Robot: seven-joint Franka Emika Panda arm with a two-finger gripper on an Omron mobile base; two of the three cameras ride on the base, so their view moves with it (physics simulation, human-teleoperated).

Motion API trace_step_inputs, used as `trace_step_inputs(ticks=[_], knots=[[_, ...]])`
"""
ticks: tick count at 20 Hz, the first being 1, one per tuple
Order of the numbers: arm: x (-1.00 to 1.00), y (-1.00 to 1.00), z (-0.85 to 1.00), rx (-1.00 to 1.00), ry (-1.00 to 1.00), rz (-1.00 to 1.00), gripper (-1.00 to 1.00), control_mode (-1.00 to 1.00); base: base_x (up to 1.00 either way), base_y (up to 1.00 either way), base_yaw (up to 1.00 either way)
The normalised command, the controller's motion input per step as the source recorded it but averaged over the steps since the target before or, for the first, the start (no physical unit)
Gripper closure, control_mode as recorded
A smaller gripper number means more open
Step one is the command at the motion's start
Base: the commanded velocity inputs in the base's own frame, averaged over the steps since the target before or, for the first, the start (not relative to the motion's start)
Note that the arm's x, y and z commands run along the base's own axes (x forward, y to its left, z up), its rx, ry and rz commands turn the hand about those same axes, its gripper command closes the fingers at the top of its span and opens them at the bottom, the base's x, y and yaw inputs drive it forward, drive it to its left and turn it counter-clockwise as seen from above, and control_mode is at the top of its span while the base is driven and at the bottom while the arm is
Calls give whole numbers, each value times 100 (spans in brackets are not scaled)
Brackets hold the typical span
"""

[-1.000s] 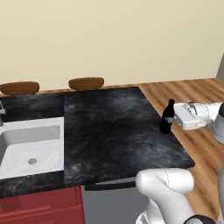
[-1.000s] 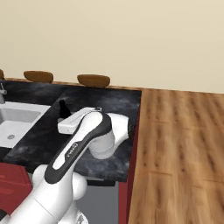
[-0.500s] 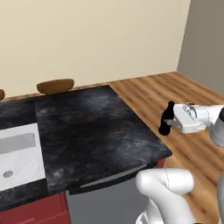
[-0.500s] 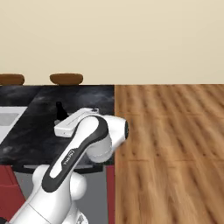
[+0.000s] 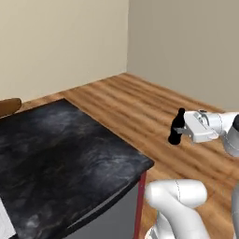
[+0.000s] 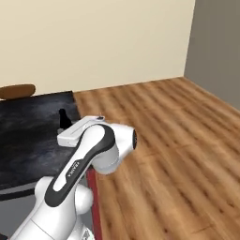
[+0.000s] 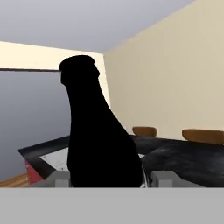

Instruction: Pick the bottled drink from the counter and place it in the open cabinet.

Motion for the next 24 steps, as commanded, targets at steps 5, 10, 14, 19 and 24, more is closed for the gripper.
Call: trace_step_inputs(ticks=[5, 10, 14, 19, 24], knots=[[0, 0, 0, 0, 0, 0, 100, 100, 0, 0, -61], [0, 0, 0, 0, 0, 0, 100, 100, 0, 0, -59], [0, 0, 0, 0, 0, 0, 100, 100, 0, 0, -59], [0, 0, 0, 0, 0, 0, 100, 100, 0, -1, -55], [0, 0, 0, 0, 0, 0, 100, 100, 7, 0, -51]])
